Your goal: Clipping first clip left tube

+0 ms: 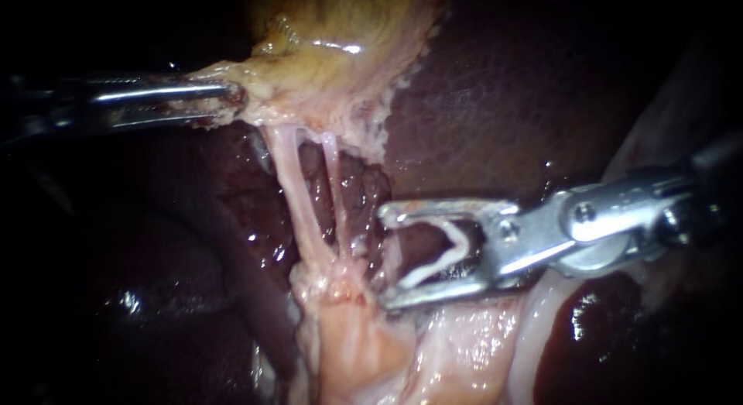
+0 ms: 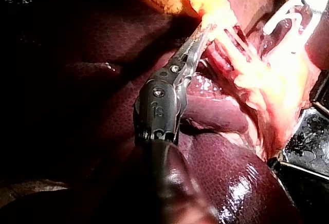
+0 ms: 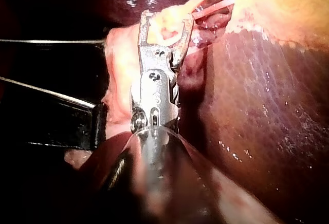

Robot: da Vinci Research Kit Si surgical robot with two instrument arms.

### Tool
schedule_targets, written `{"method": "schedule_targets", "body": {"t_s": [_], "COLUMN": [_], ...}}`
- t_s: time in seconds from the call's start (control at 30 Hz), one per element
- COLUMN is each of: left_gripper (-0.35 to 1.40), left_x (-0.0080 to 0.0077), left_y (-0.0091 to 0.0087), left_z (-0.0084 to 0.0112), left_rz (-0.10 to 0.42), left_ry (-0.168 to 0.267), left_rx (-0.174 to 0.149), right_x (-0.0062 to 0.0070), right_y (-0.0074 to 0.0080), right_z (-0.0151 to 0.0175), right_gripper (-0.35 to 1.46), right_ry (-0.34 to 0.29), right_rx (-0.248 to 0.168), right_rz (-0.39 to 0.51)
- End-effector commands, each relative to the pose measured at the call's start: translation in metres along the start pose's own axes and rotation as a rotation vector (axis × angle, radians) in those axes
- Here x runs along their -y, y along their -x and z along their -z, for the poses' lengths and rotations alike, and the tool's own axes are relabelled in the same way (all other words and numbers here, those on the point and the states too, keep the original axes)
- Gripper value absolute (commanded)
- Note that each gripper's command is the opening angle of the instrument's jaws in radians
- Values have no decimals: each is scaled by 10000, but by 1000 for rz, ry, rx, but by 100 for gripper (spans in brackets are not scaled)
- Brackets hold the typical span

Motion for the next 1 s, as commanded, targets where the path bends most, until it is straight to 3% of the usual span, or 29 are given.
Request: {"method": "schedule_targets", "body": {"t_s": [0.03,0.3,0.67,1.0], "left_gripper": [-35,-35,-35,-35], "left_x": [-1,-5,-8,-11], "left_y": [0,-1,-2,-4], "left_z": [0,0,1,0], "left_rz": [0,0,1,1], "left_ry": [-1,-2,-3,-4], "left_rx": [0,0,0,0], "right_x": [0,-7,-33,-39], "right_y": [1,23,64,66], "right_z": [-8,-42,-65,-101], "right_gripper": [50,50,50,50], "right_ry": [3,2,22,-18], "right_rx": [2,5,29,26], "right_rz": [-3,-33,-53,-57]}}
